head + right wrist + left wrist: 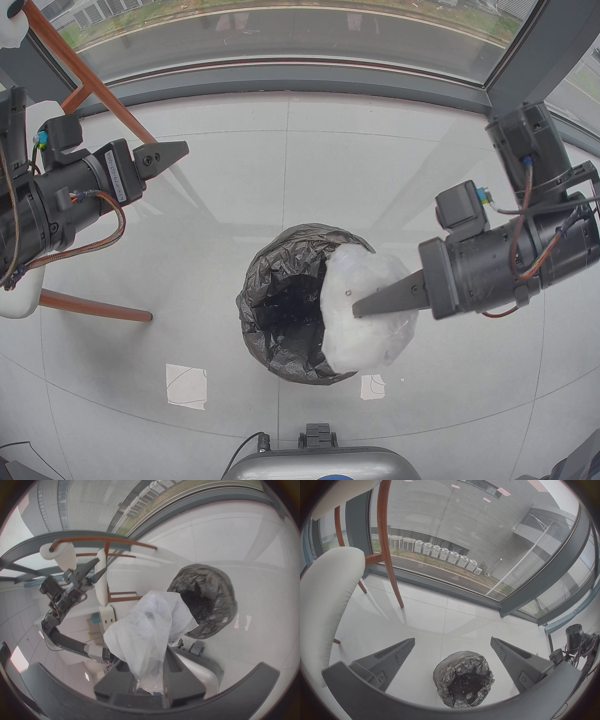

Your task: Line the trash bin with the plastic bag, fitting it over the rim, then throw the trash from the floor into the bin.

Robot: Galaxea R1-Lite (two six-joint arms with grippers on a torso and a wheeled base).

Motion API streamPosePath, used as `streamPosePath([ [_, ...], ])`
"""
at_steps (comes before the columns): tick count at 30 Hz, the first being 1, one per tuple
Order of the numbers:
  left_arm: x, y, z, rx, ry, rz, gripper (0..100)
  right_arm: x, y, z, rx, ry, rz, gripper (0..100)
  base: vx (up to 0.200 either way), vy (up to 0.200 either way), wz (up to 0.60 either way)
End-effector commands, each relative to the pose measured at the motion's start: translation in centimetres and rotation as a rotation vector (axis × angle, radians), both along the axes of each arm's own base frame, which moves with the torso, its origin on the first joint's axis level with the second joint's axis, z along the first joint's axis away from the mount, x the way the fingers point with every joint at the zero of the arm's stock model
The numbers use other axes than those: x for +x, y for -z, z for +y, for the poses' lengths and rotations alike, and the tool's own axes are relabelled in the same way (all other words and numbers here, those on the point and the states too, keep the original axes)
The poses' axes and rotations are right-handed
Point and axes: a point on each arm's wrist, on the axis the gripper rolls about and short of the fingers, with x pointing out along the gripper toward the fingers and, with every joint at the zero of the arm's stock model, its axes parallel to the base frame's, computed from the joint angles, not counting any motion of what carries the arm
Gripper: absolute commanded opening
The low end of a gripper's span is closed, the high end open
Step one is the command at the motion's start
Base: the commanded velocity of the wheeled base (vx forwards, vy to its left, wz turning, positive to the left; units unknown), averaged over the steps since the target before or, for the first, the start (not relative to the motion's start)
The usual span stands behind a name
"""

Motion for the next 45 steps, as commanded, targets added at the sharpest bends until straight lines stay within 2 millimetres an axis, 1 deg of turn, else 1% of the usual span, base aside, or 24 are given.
streamPosePath([
  [1,-0.4,-0.1,0.3,-0.003,-0.005,-0.008,100,0.2,1.3,2.7,-0.039,-0.056,0.033,0,0.0,0.0,0.0],
  [5,-0.4,-0.2,0.3,-0.002,-0.002,-0.009,100,0.9,1.9,3.6,-0.054,-0.06,0.04,0,0.0,0.0,0.0],
  [6,-0.4,-0.2,0.3,-0.002,-0.002,-0.009,100,1.0,2.1,3.7,-0.06,-0.061,0.044,100,0.0,0.0,0.0],
  [13,-0.4,-0.2,0.3,-0.002,-0.004,-0.009,100,1.3,1.6,3.1,-0.081,0.01,-0.002,100,0.0,0.0,0.0],
  [17,-0.5,-0.1,0.4,-0.003,-0.004,-0.008,100,1.7,-0.5,0.9,-0.077,0.148,-0.1,100,0.0,0.0,0.0],
  [19,-0.6,-0.4,0.4,-0.007,-0.004,-0.017,100,1.9,-3.5,-3.1,-0.018,0.275,-0.172,100,0.0,0.0,0.0],
  [20,-0.6,-0.4,0.4,-0.007,-0.004,-0.017,100,1.9,-3.5,-3.1,-0.018,0.275,-0.172,100,0.0,0.0,0.0],
  [21,-1.2,-1.4,0.8,-0.025,-0.005,-0.054,100,1.7,-5.3,-7.4,0.005,0.41,-0.21,100,0.0,0.0,0.0],
  [22,-1.5,-1.7,0.9,-0.028,-0.005,-0.064,100,1.5,-5.7,-8.5,0.005,0.445,-0.216,100,0.0,0.0,0.0],
  [23,-2.3,-2.3,1.4,-0.031,-0.01,-0.096,100,0.4,-6.5,-11.8,-0.003,0.558,-0.219,100,0.0,0.0,0.0],
  [24,-3.1,-2.7,2.0,-0.032,-0.016,-0.12,100,-1.0,-6.9,-13.9,-0.011,0.632,-0.212,100,0.0,0.0,0.0],
  [25,-3.8,-3.1,2.6,-0.036,-0.031,-0.142,100,-2.2,-7.0,-15.3,-0.02,0.682,-0.199,100,0.0,0.0,0.0],
  [26,-5.0,-3.7,4.2,-0.051,-0.087,-0.177,100,-4.5,-6.7,-17.3,-0.042,0.766,-0.159,100,0.0,0.0,0.0],
  [27,-5.0,-3.7,4.2,-0.051,-0.087,-0.177,100,-4.5,-6.7,-17.3,-0.042,0.766,-0.159,100,0.0,0.0,0.0],
  [28,-5.7,-3.6,6.3,-0.057,-0.199,-0.191,100,-7.7,-5.7,-19.2,-0.069,0.872,-0.099,100,0.0,0.0,0.0],
  [29,-5.7,-2.8,7.6,-0.054,-0.286,-0.175,100,-9.9,-4.8,-19.9,-0.08,0.933,-0.067,100,0.0,0.0,0.0],
  [31,-6.4,-1.0,9.4,-0.057,-0.399,-0.138,100,-12.4,-3.2,-20.4,-0.092,1.008,-0.039,100,0.0,0.0,0.0],
  [32,-7.3,0.9,10.4,-0.046,-0.452,-0.104,100,-14.5,-1.7,-20.3,-0.096,1.051,-0.044,100,0.0,0.0,0.0],
  [34,-8.9,3.9,10.9,-0.031,-0.448,-0.048,100,-17.8,1.2,-19.9,-0.107,1.058,-0.093,100,0.0,0.0,0.0],
  [36,-10.4,5.8,10.8,-0.029,-0.419,-0.026,100,-19.5,3.1,-19.6,-0.132,1.028,-0.191,100,0.0,0.0,0.0],
  [38,-12.1,8.6,10.7,-0.011,-0.397,0.008,100,-20.6,5.7,-19.4,-0.204,0.949,-0.372,100,0.0,0.0,0.0],
  [41,-14.1,12.4,10.2,0.048,-0.274,0.054,100,-20.4,9.7,-19.4,-0.316,0.853,-0.619,100,0.0,0.0,0.0],
  [43,-15.7,15.2,9.8,0.123,-0.109,0.054,100,-20.2,13.7,-19.4,-0.381,0.783,-0.814,100,0.0,0.0,0.0],
  [45,-17.0,17.5,9.8,0.216,-0.053,0.038,100,-20.2,17.4,-19.4,-0.39,0.752,-0.964,100,0.0,0.0,0.0],
])
